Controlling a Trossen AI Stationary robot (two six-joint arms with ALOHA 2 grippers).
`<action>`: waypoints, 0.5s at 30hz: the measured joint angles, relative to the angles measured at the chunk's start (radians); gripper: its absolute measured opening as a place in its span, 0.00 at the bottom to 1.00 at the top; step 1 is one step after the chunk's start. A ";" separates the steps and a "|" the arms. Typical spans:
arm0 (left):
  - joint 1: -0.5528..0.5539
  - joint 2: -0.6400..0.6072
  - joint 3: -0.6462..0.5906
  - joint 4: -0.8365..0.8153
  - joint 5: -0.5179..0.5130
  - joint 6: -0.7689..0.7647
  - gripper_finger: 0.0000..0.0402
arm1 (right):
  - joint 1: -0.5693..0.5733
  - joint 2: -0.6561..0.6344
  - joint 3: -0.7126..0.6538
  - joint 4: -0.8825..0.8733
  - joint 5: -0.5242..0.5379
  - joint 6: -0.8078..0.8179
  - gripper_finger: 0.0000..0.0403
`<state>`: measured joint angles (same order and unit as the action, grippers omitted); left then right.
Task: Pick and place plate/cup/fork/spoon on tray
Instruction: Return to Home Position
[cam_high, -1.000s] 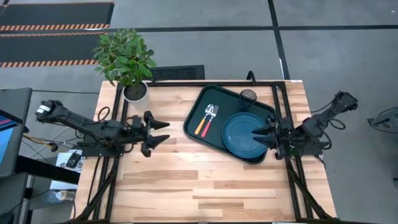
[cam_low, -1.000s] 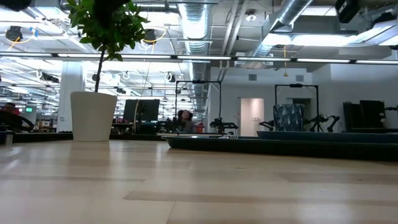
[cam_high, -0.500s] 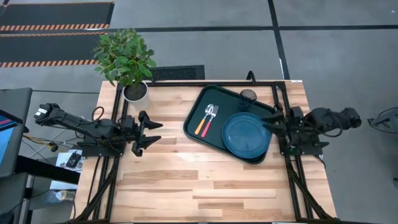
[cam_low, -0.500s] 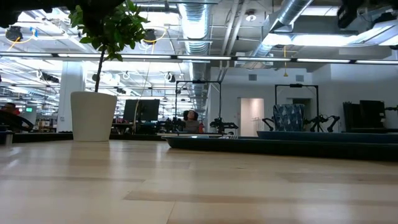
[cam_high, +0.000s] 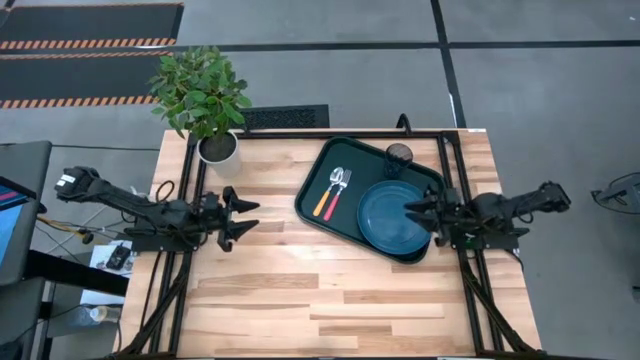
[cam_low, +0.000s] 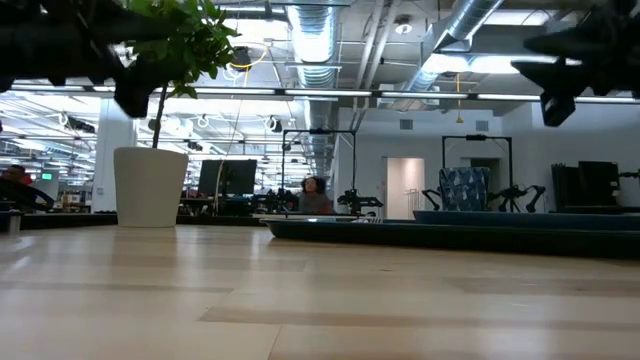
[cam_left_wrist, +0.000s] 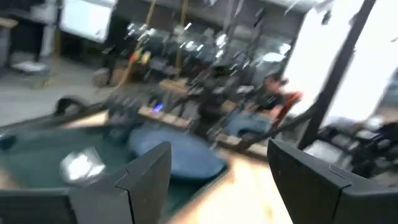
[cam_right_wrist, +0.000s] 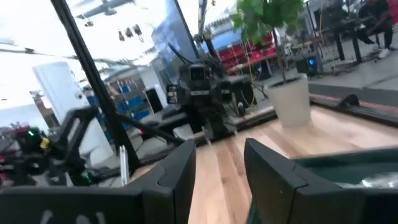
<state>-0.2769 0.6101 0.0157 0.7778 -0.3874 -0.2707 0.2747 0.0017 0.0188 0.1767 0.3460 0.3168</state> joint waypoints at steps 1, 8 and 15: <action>0.000 -0.007 -0.002 -0.029 -0.016 0.000 0.63 | -0.006 0.001 -0.007 -0.006 -0.001 0.000 0.40; 0.002 0.006 -0.006 -0.067 -0.060 0.040 0.63 | -0.058 0.013 -0.005 -0.110 0.016 0.019 0.39; 0.002 0.011 -0.006 -0.104 0.067 0.053 0.63 | -0.070 0.068 -0.004 -0.124 -0.002 -0.051 0.39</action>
<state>-0.2752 0.6212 0.0097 0.6741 -0.3204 -0.2181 0.2046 0.0699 0.0143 0.0529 0.3443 0.2659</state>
